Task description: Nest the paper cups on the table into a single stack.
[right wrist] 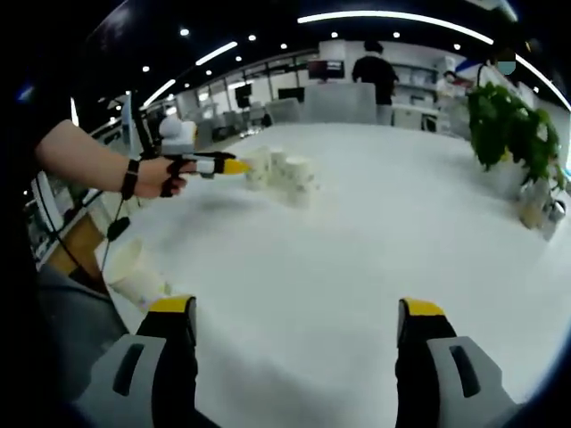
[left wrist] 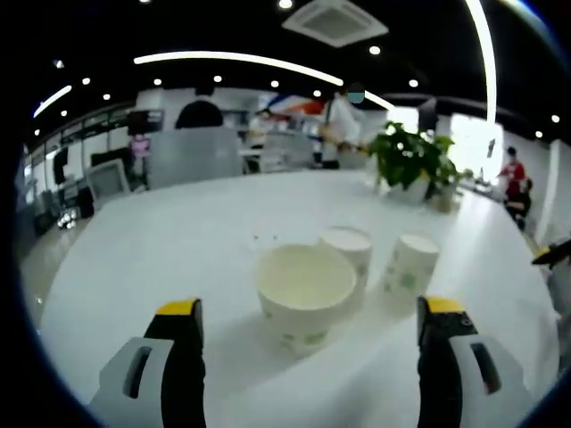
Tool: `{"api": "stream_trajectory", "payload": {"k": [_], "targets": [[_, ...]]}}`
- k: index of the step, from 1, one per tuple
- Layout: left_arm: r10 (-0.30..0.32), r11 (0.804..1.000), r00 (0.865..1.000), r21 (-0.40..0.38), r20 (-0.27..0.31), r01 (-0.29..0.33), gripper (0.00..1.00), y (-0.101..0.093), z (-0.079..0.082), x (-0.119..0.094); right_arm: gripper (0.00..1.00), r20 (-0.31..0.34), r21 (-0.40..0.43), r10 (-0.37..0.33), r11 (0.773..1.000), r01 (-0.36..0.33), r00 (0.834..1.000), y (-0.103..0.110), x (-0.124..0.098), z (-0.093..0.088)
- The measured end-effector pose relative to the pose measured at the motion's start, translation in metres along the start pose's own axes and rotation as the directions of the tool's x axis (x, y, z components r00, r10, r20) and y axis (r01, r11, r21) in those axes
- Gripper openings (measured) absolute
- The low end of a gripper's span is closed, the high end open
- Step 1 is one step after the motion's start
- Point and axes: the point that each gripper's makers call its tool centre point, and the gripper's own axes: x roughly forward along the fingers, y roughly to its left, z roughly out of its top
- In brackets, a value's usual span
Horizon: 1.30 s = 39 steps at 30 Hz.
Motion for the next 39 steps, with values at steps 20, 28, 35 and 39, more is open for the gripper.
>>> {"api": "stream_trajectory", "payload": {"k": [20,28,35,39], "targets": [[-0.011,1.000,1.000,0.005,0.002,0.011,0.80,0.000,-0.005,0.017,0.90,-0.003,0.019,-0.017,1.000,0.017,1.000,-0.006,-0.002,-0.006],[-0.013,0.999,1.000,0.036,0.028,0.012,0.68,-0.005,0.000,0.024,0.90,-0.003,0.006,-0.012,1.000,0.012,1.000,-0.004,-0.002,-0.005],[-0.013,0.999,0.999,0.031,0.032,0.012,0.60,-0.004,-0.001,0.026,0.89,0.001,0.006,-0.018,1.000,0.018,1.000,-0.007,-0.003,-0.003],[-0.020,0.999,0.999,0.031,0.029,0.019,0.49,-0.005,-0.001,0.026,0.89,-0.002,0.008,-0.019,1.000,0.019,1.000,-0.008,-0.004,-0.004]]}}
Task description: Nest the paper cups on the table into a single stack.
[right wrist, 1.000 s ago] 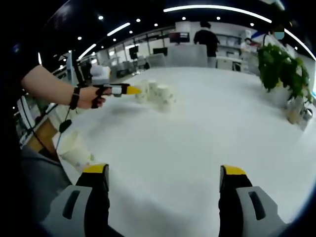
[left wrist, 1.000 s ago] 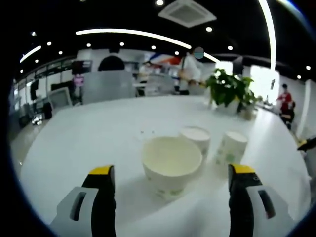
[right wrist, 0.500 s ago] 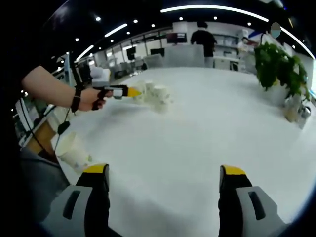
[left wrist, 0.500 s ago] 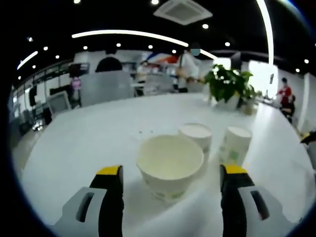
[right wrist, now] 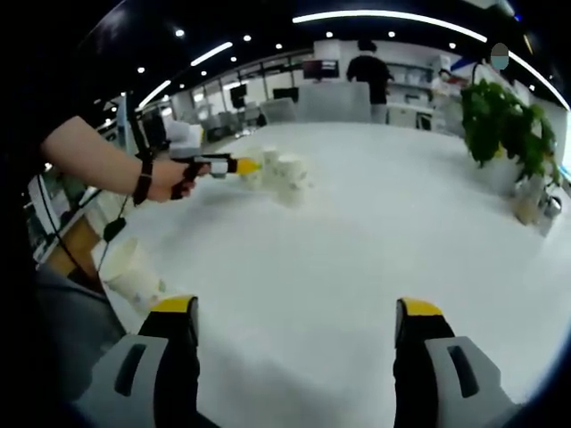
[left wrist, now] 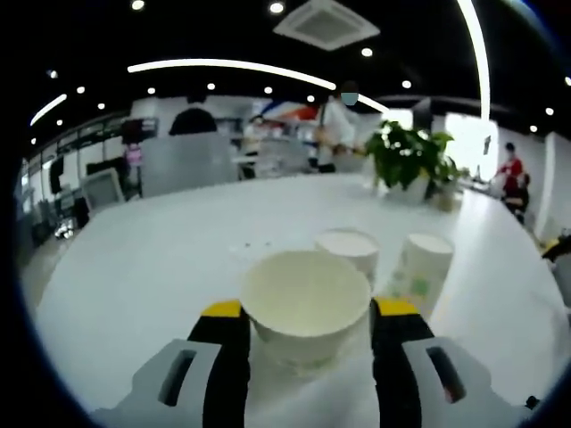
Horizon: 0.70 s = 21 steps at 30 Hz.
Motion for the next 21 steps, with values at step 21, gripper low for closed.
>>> {"api": "stream_trajectory", "payload": {"k": [21], "targets": [[-0.029,0.999,1.000,-0.025,-0.002,0.029,0.41,-0.0037,0.0018,-0.0065,0.88,-0.011,-0.012,0.006,1.000,-0.006,1.000,0.0020,0.0017,0.0011]]}}
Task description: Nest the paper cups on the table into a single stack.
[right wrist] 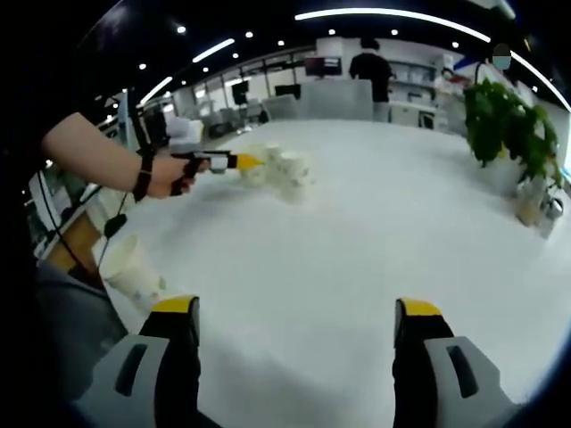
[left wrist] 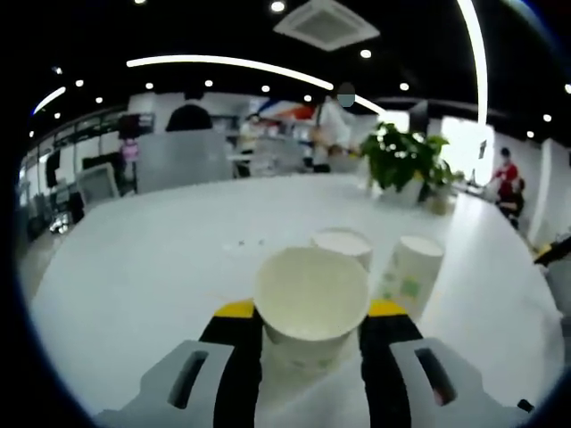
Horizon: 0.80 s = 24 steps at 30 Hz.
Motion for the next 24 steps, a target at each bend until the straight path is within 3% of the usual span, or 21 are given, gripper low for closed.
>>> {"api": "stream_trajectory", "payload": {"k": [7,9,14,24], "targets": [[-0.010,0.999,1.000,0.041,-0.009,0.010,0.41,-0.009,0.008,-0.013,0.88,0.007,-0.007,0.000,1.000,0.000,1.000,0.001,-0.003,0.004],[-0.009,0.995,1.000,0.096,-0.013,0.010,0.41,-0.011,0.013,-0.019,0.88,0.018,-0.012,0.000,1.000,0.001,1.000,0.004,-0.005,0.010],[-0.047,0.990,0.999,0.131,-0.003,0.047,0.40,-0.025,0.024,-0.033,0.87,0.040,-0.026,0.010,1.000,-0.008,0.999,0.011,-0.007,0.019],[-0.081,0.992,0.996,0.104,0.039,0.077,0.39,-0.041,0.055,-0.068,0.87,0.072,-0.056,0.035,0.998,-0.031,0.997,0.024,-0.012,0.032]]}}
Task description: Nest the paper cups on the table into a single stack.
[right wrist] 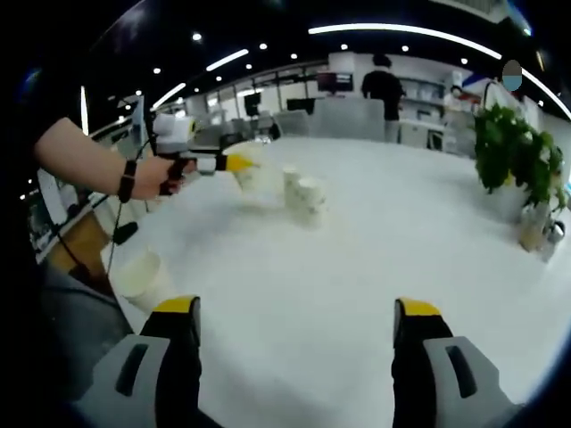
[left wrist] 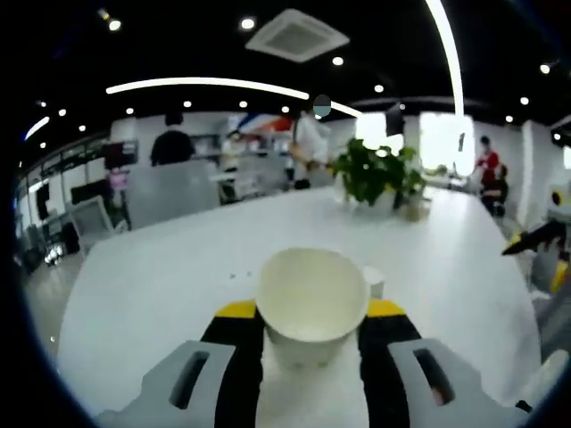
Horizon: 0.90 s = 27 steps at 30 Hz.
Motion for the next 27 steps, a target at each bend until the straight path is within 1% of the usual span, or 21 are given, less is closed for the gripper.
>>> {"api": "stream_trajectory", "payload": {"k": [5,7,9,10,11,13,15,19,21,22,25,27], "targets": [[-0.031,0.999,0.999,-0.020,0.007,0.031,0.39,-0.008,0.012,-0.016,0.87,0.011,-0.013,0.003,1.000,-0.003,1.000,0.005,-0.003,0.004],[-0.035,0.999,0.999,-0.013,0.012,0.035,0.39,-0.011,0.018,-0.023,0.87,0.012,-0.017,0.005,1.000,-0.005,1.000,0.007,-0.004,0.004],[-0.041,0.999,0.999,-0.004,0.029,0.041,0.40,-0.013,0.025,-0.029,0.87,0.016,-0.021,0.009,1.000,-0.009,1.000,0.010,-0.005,0.004],[-0.055,0.998,0.998,0.005,0.036,0.055,0.40,-0.017,0.030,-0.033,0.87,0.014,-0.024,0.011,1.000,-0.010,1.000,0.011,-0.005,0.004],[-0.072,0.997,0.997,0.010,0.032,0.072,0.39,-0.021,0.034,-0.037,0.87,0.016,-0.027,0.012,1.000,-0.012,1.000,0.011,-0.006,0.003],[-0.090,0.996,0.995,0.031,0.035,0.089,0.39,-0.026,0.040,-0.043,0.86,0.018,-0.033,0.014,0.999,-0.013,1.000,0.012,-0.008,0.003],[-0.100,0.995,0.994,0.022,0.044,0.099,0.39,-0.029,0.046,-0.049,0.86,0.023,-0.032,0.011,0.999,-0.011,1.000,0.012,-0.011,0.004],[-0.129,0.991,0.990,0.031,0.049,0.128,0.39,-0.037,0.056,-0.058,0.86,0.027,-0.021,0.006,1.000,-0.005,1.000,0.011,-0.014,0.002],[-0.163,0.986,0.985,0.037,0.050,0.162,0.39,-0.045,0.061,-0.062,0.86,0.027,-0.022,0.002,1.000,-0.002,1.000,0.011,-0.014,0.000],[-0.186,0.982,0.981,0.026,0.053,0.185,0.39,-0.052,0.066,-0.065,0.86,0.025,-0.023,0.002,1.000,-0.001,1.000,0.011,-0.014,0.000],[-0.218,0.973,0.975,0.088,0.028,0.215,0.39,-0.063,0.070,-0.071,0.86,0.028,-0.025,-0.001,1.000,0.002,1.000,0.012,-0.015,-0.001],[-0.241,0.965,0.969,0.122,0.049,0.233,0.39,-0.072,0.080,-0.077,0.86,0.031,-0.024,-0.004,1.000,0.005,1.000,0.013,-0.015,-0.001]]}}
